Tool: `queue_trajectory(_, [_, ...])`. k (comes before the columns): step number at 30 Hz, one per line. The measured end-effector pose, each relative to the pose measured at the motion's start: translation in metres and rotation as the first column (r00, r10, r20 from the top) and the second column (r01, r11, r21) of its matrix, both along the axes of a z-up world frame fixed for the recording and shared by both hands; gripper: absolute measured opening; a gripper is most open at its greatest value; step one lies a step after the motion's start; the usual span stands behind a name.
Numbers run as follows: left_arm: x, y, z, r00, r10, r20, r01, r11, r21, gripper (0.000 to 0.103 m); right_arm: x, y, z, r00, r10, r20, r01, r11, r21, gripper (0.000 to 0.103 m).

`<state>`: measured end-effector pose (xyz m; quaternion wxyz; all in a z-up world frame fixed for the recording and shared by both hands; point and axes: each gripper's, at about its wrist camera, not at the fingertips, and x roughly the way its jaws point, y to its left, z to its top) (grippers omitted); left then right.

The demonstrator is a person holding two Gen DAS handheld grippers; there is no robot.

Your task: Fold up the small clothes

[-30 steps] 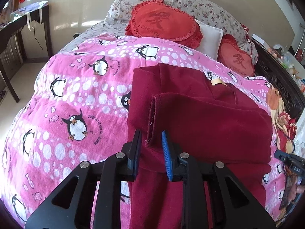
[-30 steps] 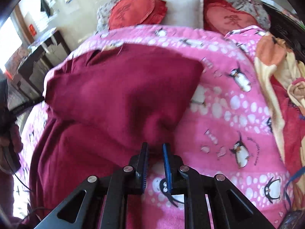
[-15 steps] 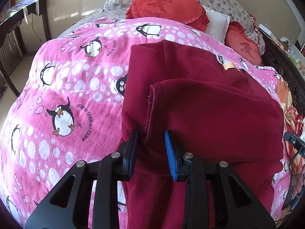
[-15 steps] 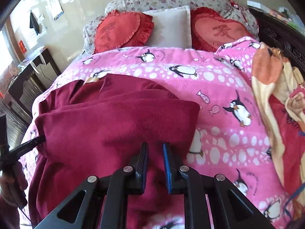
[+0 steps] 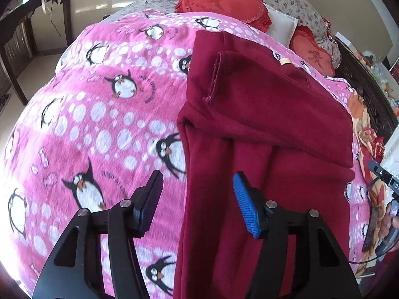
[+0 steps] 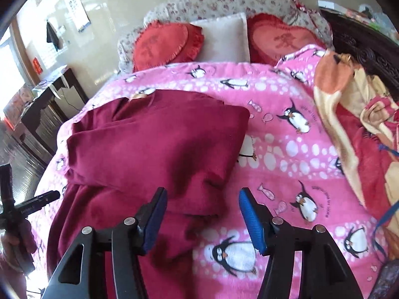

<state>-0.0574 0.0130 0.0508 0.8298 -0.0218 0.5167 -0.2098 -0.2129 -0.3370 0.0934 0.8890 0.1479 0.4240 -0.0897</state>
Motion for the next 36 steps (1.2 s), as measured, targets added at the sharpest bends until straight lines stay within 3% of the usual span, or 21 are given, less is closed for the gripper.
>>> queue_trajectory(6, [-0.043,0.023,-0.009,0.996,-0.039,-0.075,0.039,0.999,0.01,0.059,-0.046,0.016,-0.009,0.993,0.096,-0.068,-0.086,0.987,0.137,0.057])
queue_trajectory(11, [-0.072,0.043,-0.014,0.993,-0.053,-0.108,0.055,0.998,0.009,0.059,-0.086,0.024,-0.031,0.985,0.123,-0.118,-0.096,0.972,0.213,0.057])
queue_trajectory(18, [-0.098,0.058,-0.02,0.986,-0.068,-0.149,0.07,0.997,0.012,0.059,-0.137,0.04,-0.042,0.951,0.216,-0.22,-0.143,0.941,0.306,0.057])
queue_trajectory(24, [-0.124,0.06,-0.025,0.981,-0.096,-0.168,0.102,0.994,0.029,0.059,-0.17,0.051,-0.051,0.951,0.214,-0.222,-0.124,0.924,0.361,0.059])
queue_trajectory(27, [-0.136,0.06,-0.025,0.979,-0.109,-0.175,0.116,0.993,0.029,0.059,-0.17,0.059,-0.067,0.955,0.197,-0.221,-0.099,0.915,0.39,0.059])
queue_trajectory(29, [-0.141,0.061,-0.026,0.976,-0.11,-0.187,0.117,0.993,0.025,0.059,-0.171,0.063,-0.066,0.966,0.185,-0.18,-0.105,0.918,0.382,0.065])
queue_trajectory(36, [-0.15,0.067,-0.029,0.974,-0.092,-0.205,0.095,0.996,0.001,0.061,-0.164,0.075,-0.071,0.968,0.213,-0.13,-0.141,0.898,0.417,0.065])
